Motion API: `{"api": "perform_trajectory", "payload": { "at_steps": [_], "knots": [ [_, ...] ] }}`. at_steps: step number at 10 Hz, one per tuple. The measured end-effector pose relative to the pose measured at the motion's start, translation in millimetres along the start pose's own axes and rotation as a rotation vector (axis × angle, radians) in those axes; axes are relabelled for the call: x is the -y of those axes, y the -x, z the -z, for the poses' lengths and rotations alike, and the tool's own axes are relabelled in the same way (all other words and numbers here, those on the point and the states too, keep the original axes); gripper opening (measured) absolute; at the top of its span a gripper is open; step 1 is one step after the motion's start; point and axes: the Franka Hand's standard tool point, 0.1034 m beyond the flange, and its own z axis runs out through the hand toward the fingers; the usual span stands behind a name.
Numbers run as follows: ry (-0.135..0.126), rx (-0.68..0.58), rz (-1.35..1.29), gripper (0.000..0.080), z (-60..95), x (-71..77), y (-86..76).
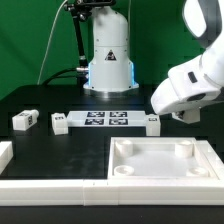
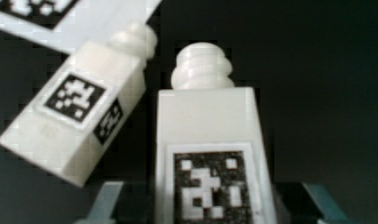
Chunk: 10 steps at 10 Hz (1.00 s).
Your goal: Assemble one leg
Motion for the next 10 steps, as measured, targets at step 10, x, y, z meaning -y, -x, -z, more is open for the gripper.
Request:
{"api": "perform_trajectory", "payload": {
  "at_steps": [10],
  "knots": [
    [0.033, -0.706, -0.015, 0.029, 67.6, -36.3, 12.6]
  ]
}}
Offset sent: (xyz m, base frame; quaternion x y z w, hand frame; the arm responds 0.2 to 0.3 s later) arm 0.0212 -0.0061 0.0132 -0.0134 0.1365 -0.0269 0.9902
